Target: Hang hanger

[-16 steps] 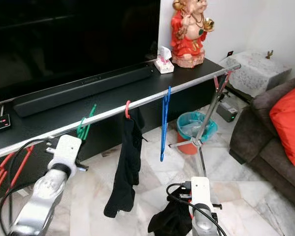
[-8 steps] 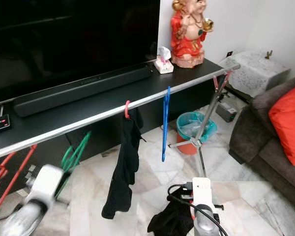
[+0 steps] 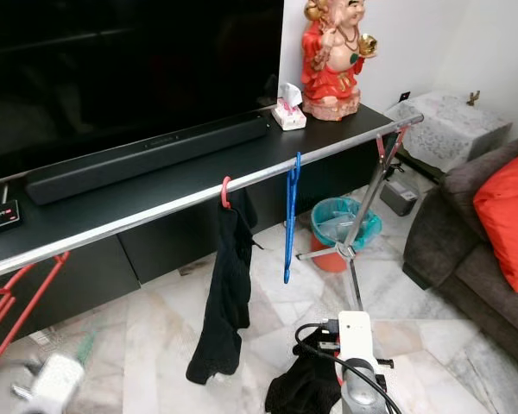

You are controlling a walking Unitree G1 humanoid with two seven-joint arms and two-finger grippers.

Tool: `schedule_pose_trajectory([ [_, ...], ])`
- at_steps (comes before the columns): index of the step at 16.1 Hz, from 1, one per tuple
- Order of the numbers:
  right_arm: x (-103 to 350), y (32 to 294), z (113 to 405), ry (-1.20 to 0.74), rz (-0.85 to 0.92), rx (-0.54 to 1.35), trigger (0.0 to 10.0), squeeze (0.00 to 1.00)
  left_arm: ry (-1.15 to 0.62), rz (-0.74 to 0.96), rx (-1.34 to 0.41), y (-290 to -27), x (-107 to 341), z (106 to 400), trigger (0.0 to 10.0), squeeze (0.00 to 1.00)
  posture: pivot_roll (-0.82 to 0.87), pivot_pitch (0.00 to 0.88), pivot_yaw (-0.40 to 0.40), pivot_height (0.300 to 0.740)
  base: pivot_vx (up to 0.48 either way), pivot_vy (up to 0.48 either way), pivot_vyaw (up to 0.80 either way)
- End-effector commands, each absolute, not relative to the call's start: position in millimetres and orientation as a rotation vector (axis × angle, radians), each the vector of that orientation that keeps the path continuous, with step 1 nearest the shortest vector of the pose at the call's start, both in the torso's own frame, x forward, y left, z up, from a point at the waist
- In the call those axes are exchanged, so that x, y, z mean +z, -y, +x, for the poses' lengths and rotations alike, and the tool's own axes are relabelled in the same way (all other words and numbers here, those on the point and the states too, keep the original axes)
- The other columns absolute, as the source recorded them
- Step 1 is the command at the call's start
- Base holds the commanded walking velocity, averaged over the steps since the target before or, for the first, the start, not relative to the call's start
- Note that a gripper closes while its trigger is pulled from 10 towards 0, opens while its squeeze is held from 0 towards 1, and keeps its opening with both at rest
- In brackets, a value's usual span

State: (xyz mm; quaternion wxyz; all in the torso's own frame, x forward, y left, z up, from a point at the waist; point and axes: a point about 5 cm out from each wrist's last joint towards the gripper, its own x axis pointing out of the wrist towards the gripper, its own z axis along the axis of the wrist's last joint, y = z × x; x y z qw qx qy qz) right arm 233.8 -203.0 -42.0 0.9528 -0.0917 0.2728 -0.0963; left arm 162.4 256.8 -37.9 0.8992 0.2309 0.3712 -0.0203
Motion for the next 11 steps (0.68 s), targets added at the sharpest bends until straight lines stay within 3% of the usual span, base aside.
schedule_pose_trajectory([
  [1,-39.0,207.0,237.3,-0.547,-0.185,-0.213,10.0,0.0,-0.834,0.474,-0.073,-251.7,-54.8,153.4,10.0,0.0,0.12,0.0,-0.04,0.74,0.0,0.0,0.0],
  [6,-39.4,208.1,236.2,-0.547,-0.178,-0.224,10.0,0.0,-1.073,0.314,0.064,-248.6,-92.1,119.5,10.0,0.0,0.1,0.0,-0.04,0.74,0.0,0.0,0.0],
  [11,-38.3,209.5,237.1,-0.54,-0.18,-0.229,10.0,0.0,-1.09,0.296,0.095,-251.1,-93.8,119.8,10.0,0.0,0.11,0.0,-0.04,0.74,0.0,0.0,0.0],
])
